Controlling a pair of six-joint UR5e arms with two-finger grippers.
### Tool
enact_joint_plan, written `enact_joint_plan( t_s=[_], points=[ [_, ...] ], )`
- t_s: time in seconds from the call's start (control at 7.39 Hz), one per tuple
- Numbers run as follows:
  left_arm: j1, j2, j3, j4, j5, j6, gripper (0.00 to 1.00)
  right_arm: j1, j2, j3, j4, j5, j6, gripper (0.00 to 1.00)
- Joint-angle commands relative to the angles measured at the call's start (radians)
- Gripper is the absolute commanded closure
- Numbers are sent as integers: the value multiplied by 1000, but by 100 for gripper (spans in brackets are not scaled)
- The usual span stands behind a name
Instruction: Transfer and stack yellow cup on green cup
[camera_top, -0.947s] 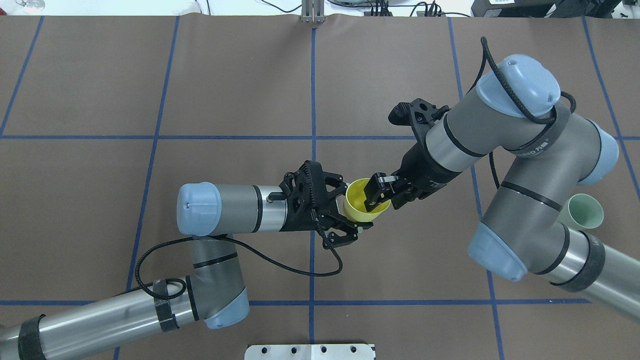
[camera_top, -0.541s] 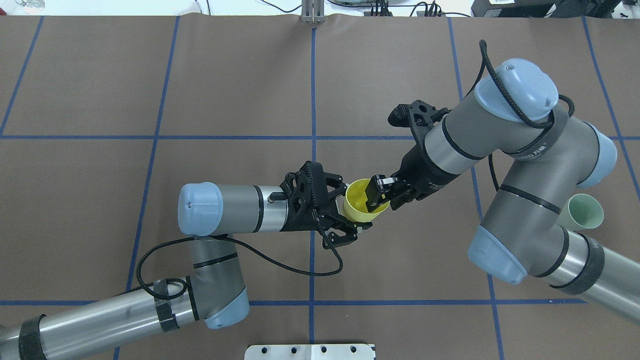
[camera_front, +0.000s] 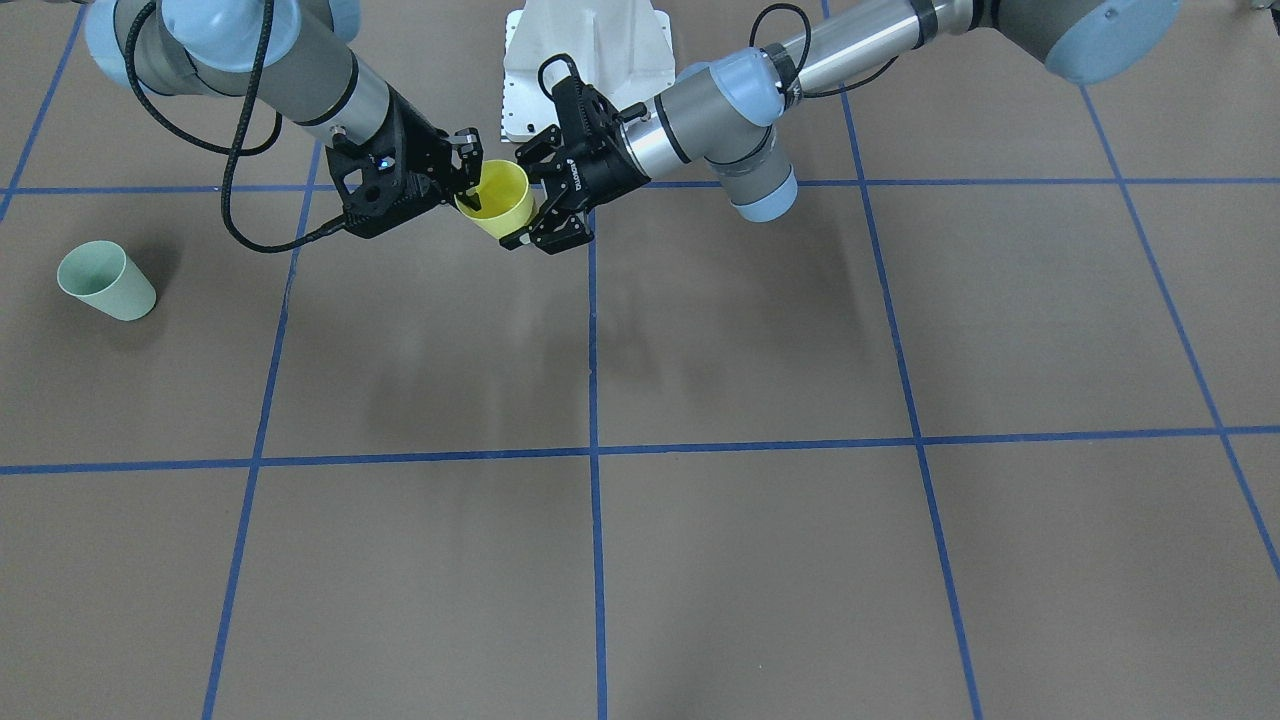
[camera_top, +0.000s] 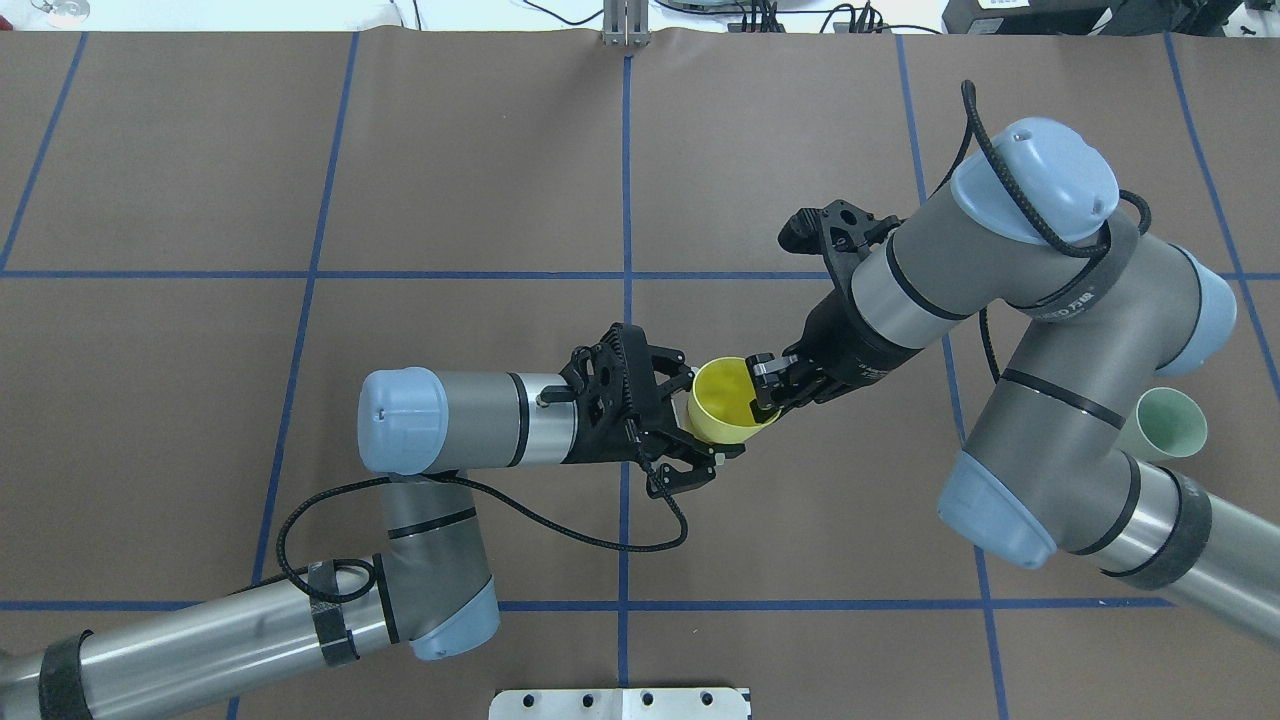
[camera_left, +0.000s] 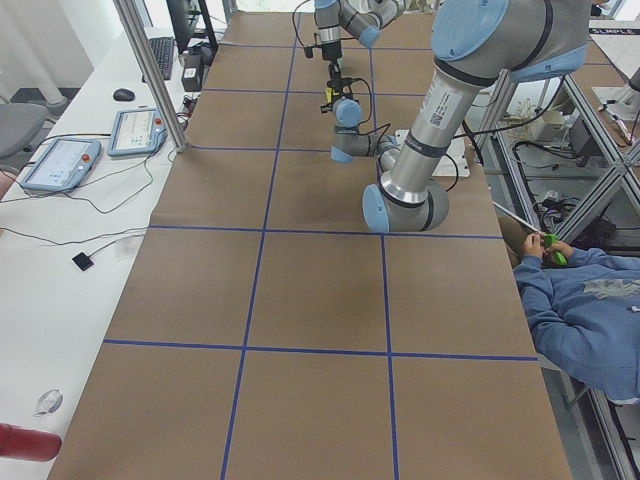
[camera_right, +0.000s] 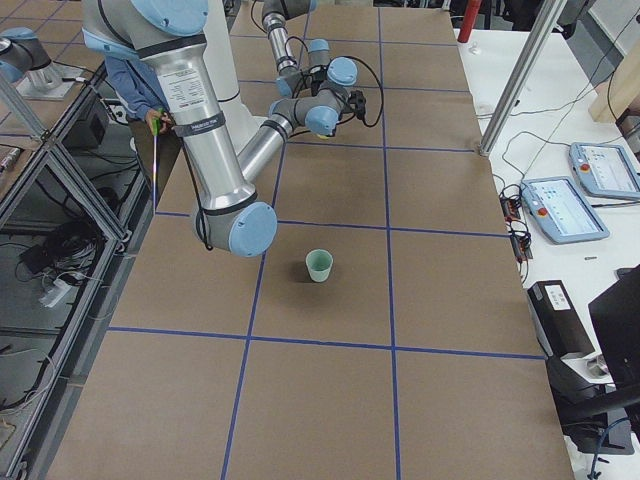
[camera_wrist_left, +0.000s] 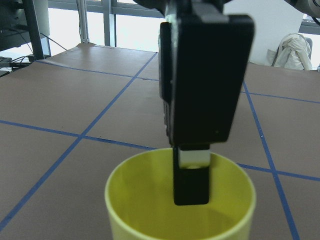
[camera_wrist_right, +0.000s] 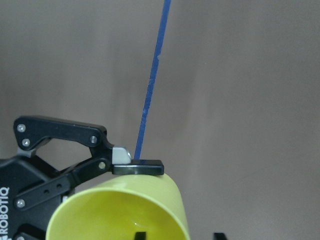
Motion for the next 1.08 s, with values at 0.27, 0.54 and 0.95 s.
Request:
enact_joint_plan(
  t_s=[0.27,0.54,0.95],
  points=[
    [66,19,-31,-18,159,-16,78,34,-8,46,0,13,68,100],
    [63,35,-46,-18,159,-16,71,69,-60,66,0,25,66,100],
    [61,36,-60,-15,162,-16,67,113,-94,87,-8,54,68,100]
  ],
)
